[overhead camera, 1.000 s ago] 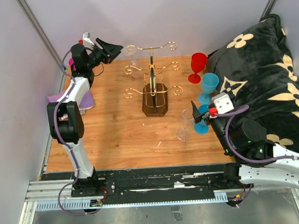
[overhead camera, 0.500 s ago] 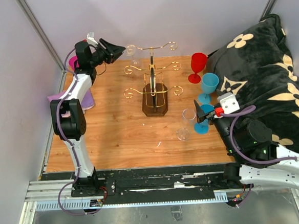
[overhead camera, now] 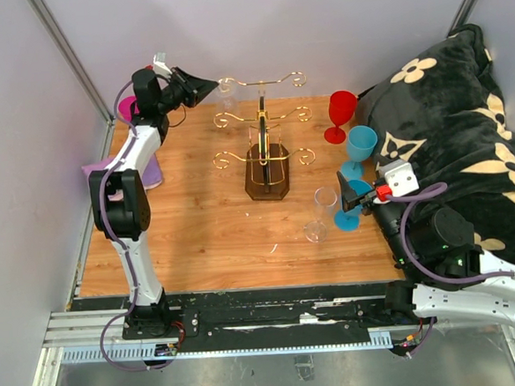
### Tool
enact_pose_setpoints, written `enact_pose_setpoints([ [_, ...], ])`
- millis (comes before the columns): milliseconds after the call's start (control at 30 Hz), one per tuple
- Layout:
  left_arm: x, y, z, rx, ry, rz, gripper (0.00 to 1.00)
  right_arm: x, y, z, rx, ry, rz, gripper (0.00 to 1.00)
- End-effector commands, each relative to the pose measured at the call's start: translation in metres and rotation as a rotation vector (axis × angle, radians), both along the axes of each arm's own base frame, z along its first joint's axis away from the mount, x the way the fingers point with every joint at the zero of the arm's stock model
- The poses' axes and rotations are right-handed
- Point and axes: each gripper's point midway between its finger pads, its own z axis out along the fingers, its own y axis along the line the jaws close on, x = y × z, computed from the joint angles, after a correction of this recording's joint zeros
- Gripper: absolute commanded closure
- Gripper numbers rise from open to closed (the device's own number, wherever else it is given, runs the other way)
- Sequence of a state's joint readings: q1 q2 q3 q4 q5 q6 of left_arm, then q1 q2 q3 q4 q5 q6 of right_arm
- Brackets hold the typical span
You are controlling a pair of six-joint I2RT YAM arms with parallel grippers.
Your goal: Take the wine glass off the wine glass rack
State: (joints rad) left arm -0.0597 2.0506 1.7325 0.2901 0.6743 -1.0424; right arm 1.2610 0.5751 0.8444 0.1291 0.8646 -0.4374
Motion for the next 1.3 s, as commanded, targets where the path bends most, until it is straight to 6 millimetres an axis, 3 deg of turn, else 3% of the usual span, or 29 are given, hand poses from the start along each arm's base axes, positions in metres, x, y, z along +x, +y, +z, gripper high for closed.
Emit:
enact_pose_setpoints([
  [0,0.000,0.000,0.012,0.028,-0.054,0.017,0.94,-0.002,-0.007,0.008,0.052,-0.001,-0.009,0.18],
  [100,0.001,0.002,0.015,0.029,-0.059,0.022,0.99,-0.002,-0.007,0.007,0.051,0.000,-0.009,0.18],
  [333,0.001,0.006,0.031,0.002,-0.084,0.054,0.99,-0.002,-0.008,0.006,0.055,0.001,-0.007,0.18],
  [867,0.022,0.022,0.064,-0.114,-0.117,0.155,1.00,-0.003,-0.007,0.004,0.046,0.002,0.001,0.18],
  [1100,0.045,0.020,0.068,-0.137,-0.115,0.169,0.99,-0.002,-0.003,0.003,0.037,0.003,0.008,0.18],
  [1267,0.043,0.001,0.059,-0.126,-0.095,0.098,0.99,-0.003,-0.005,0.004,0.039,0.004,0.003,0.18],
])
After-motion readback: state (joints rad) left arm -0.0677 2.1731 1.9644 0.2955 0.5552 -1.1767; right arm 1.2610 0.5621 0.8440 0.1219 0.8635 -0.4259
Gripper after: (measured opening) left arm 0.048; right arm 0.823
